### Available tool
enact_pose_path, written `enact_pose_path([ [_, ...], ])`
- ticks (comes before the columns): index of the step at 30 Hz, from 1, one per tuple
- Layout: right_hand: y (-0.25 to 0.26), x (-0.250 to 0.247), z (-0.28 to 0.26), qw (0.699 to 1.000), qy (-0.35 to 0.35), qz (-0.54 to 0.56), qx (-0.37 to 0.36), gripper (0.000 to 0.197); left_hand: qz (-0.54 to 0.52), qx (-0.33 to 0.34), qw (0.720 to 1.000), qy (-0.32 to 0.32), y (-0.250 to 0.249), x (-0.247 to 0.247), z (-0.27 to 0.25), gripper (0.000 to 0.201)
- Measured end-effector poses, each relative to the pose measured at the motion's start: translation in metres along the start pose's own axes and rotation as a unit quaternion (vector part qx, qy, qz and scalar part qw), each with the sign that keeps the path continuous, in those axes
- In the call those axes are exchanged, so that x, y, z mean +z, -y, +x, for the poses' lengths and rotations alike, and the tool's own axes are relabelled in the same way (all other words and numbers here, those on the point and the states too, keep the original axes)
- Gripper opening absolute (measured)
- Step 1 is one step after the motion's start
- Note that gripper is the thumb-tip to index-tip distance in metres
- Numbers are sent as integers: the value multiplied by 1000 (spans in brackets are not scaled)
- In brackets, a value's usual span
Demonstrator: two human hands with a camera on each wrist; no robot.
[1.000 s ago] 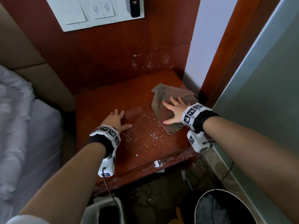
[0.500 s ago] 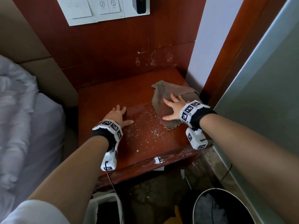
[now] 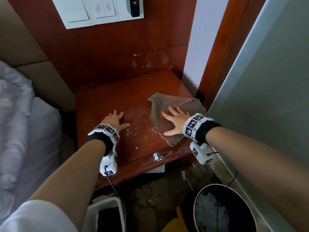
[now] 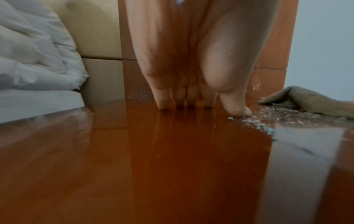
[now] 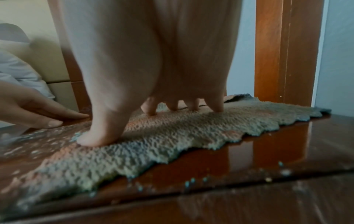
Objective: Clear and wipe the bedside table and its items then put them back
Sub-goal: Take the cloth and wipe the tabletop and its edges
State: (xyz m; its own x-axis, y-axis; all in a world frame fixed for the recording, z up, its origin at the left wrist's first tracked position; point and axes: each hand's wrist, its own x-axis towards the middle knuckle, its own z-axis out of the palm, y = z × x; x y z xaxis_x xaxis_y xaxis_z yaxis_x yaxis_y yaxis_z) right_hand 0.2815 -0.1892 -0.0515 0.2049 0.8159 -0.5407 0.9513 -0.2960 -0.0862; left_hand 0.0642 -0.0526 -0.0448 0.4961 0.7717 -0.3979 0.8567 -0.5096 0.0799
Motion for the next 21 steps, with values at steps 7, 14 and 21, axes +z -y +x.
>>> enact_pose_path([
  [7, 10, 12, -21, 1000, 7, 3, -4, 93, 8, 1, 1000, 6, 12, 9, -23, 69],
  [14, 20, 18, -29, 1000, 6, -8, 1, 92, -24, 4, 1000, 14, 26, 15, -43, 69],
  [21, 20, 16, -26, 1000, 15, -9, 0, 92, -46, 14, 999, 24, 33, 13, -37, 71],
])
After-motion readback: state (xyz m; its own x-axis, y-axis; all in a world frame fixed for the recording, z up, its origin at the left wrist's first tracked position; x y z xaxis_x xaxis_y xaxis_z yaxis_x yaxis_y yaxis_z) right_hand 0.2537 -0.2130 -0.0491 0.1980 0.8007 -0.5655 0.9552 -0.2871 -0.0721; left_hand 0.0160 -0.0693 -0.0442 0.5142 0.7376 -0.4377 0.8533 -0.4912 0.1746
